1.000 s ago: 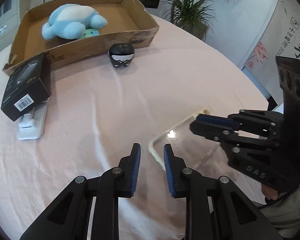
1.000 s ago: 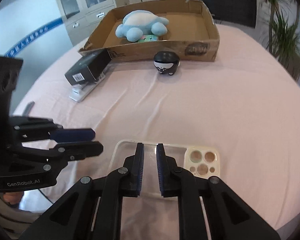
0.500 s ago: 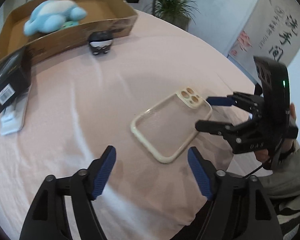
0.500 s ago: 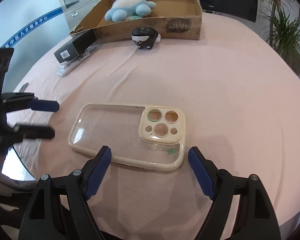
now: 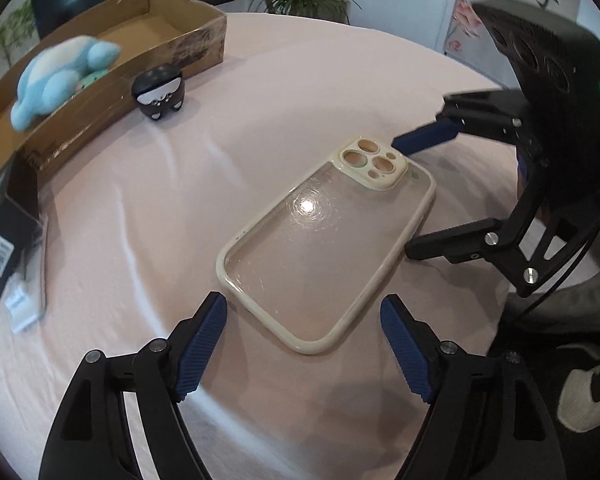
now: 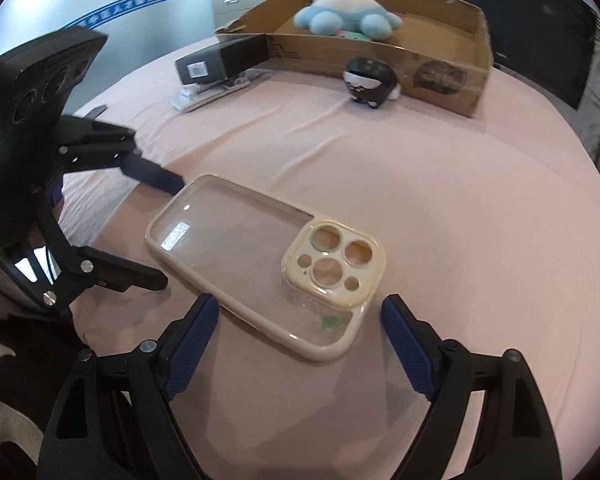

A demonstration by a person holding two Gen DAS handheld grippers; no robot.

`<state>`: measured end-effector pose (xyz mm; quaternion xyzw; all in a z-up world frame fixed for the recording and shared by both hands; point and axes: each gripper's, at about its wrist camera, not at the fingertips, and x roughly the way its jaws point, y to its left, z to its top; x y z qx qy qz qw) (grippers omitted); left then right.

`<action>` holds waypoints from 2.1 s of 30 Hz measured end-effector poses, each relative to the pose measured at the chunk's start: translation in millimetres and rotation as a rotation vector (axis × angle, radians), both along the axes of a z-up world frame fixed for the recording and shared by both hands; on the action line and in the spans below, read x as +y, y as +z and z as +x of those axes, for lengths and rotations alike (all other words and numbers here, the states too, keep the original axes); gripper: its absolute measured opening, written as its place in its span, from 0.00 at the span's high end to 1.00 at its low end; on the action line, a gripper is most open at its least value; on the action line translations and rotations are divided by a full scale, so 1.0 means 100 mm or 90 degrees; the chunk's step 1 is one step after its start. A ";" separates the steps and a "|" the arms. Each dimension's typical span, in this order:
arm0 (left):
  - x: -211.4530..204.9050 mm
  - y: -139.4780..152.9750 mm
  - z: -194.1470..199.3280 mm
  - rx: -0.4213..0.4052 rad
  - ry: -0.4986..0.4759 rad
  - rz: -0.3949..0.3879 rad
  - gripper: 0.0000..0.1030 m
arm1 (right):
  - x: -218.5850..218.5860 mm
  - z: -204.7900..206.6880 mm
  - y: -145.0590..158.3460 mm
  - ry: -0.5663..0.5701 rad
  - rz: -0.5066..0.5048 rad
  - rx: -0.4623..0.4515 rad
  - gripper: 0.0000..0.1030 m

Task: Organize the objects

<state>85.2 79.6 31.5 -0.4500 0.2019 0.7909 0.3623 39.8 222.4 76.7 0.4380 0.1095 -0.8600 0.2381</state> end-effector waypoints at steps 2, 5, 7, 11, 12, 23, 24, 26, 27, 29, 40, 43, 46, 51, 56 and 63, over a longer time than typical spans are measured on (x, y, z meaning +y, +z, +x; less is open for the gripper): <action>0.00 -0.01 -0.05 -0.001 -0.007 -0.001 0.19 | -0.02 -0.04 -0.02 0.035 0.016 0.008 0.15; -0.01 -0.01 -0.15 0.004 -0.021 -0.001 0.18 | -0.02 -0.13 -0.03 0.079 0.027 0.008 0.14; 0.02 -0.02 -0.24 -0.003 -0.037 0.001 0.17 | -0.01 -0.23 -0.04 0.103 0.028 0.004 0.09; 0.05 -0.03 -0.36 0.000 -0.045 0.007 0.14 | -0.06 -0.33 -0.05 0.134 0.024 0.005 0.03; 0.04 -0.03 -0.37 0.002 -0.043 0.011 0.14 | -0.06 -0.35 -0.05 0.132 0.021 0.005 0.04; -0.07 0.14 -0.32 0.023 -0.040 0.045 0.14 | -0.08 -0.27 0.05 0.091 -0.013 0.015 0.05; -0.08 0.18 -0.33 0.026 -0.038 0.050 0.14 | -0.07 -0.27 0.08 0.088 -0.018 0.021 0.05; -0.09 0.27 -0.34 0.040 -0.037 0.055 0.14 | -0.07 -0.29 0.16 0.086 -0.019 0.034 0.05; -0.10 0.31 -0.35 0.046 -0.037 0.055 0.14 | -0.08 -0.30 0.20 0.087 -0.017 0.041 0.05; -0.12 0.40 -0.36 0.061 -0.036 0.059 0.14 | -0.09 -0.33 0.27 0.091 -0.009 0.055 0.05; -0.15 0.88 -0.77 0.144 -0.037 0.044 0.15 | -0.17 -0.65 0.78 0.115 0.035 0.135 0.09; -0.10 1.12 -0.95 0.126 -0.079 0.083 0.23 | -0.11 -0.85 1.00 0.123 0.015 0.146 0.43; 0.03 1.24 -1.17 0.170 -0.073 0.052 0.23 | -0.17 -1.11 1.09 0.126 0.048 0.157 0.42; -0.17 0.99 -1.30 0.117 -0.067 0.039 0.23 | 0.00 -1.33 0.84 0.113 0.012 0.085 0.16; -0.21 0.48 -1.34 0.050 -0.032 -0.005 0.22 | -0.07 -1.40 0.31 0.109 0.000 0.009 0.16; -0.04 0.14 -1.31 0.032 -0.073 -0.045 0.09 | -0.27 -1.63 0.03 0.122 -0.031 -0.049 0.15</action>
